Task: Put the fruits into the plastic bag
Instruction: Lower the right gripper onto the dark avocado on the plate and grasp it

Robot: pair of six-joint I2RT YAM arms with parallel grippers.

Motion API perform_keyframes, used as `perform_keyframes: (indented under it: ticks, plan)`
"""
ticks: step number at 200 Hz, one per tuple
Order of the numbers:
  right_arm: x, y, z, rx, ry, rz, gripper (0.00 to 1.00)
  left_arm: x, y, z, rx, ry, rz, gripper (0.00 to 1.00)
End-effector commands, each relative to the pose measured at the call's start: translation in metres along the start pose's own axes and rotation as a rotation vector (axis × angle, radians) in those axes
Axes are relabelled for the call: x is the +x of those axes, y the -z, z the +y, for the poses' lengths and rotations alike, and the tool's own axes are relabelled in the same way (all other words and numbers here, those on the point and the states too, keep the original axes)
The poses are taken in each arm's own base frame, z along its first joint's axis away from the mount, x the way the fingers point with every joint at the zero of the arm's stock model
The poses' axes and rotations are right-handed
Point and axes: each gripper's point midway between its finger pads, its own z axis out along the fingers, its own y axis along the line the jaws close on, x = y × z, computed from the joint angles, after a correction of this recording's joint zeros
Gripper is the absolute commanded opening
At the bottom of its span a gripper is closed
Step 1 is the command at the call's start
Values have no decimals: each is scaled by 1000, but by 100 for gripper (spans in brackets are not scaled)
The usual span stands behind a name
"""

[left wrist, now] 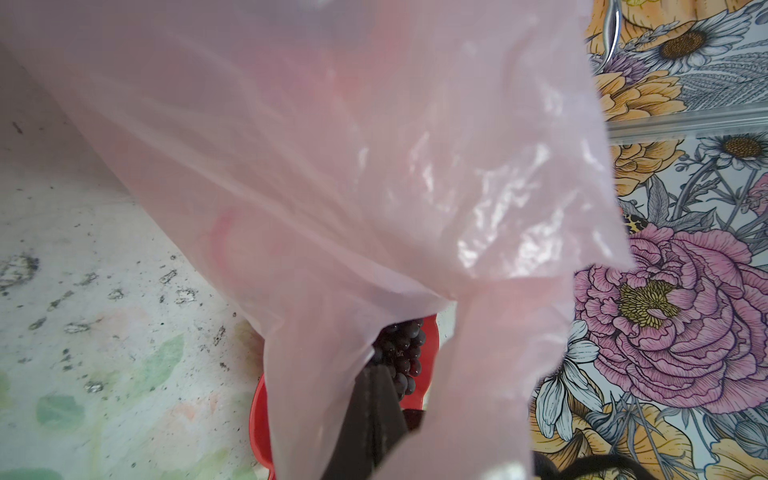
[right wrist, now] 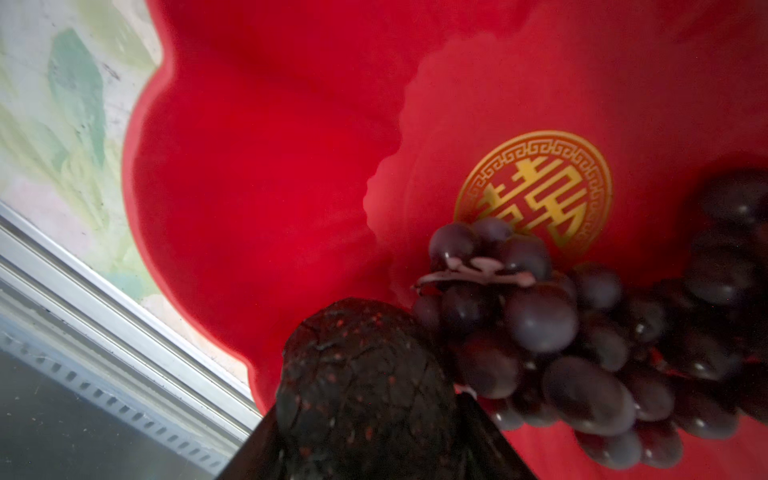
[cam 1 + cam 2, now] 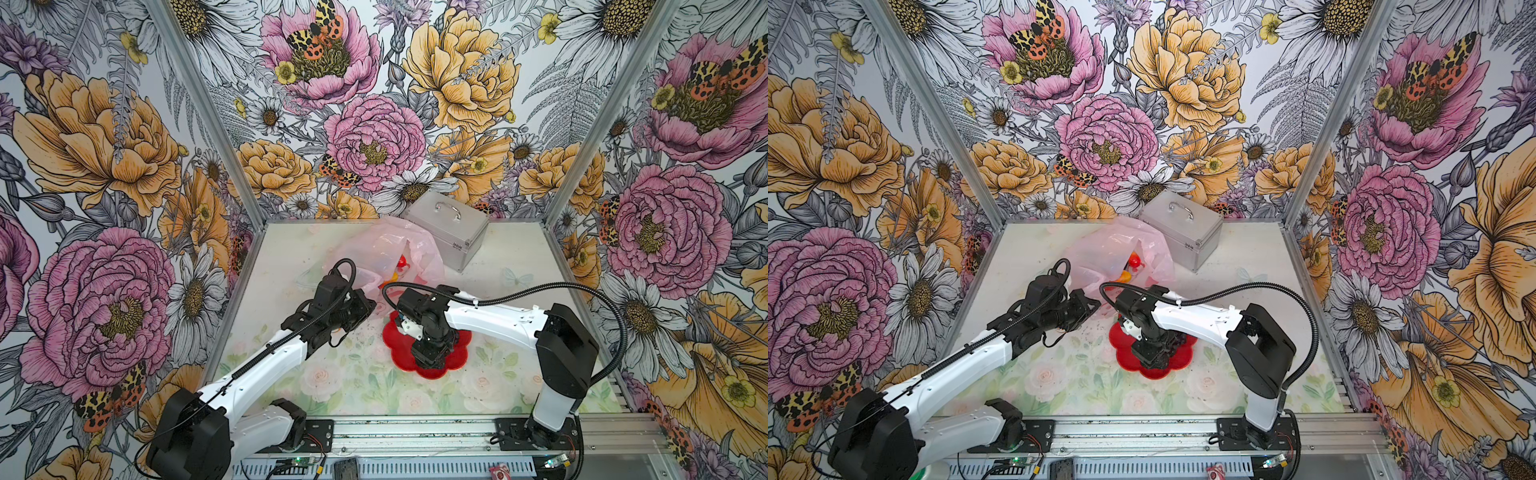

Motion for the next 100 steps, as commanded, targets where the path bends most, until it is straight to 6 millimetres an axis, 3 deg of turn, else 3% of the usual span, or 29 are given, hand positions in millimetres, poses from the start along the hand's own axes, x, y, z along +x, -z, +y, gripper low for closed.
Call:
perform_keyframes:
  ticks: [1, 100]
  plan:
    - [-12, 17, -3, 9, -19, -72, 53, -3, 1, 2, -3, 9, -16, 0]
    - [-22, 28, -8, -18, -62, -125, 51, -1, -5, 0, -8, 8, -6, 0]
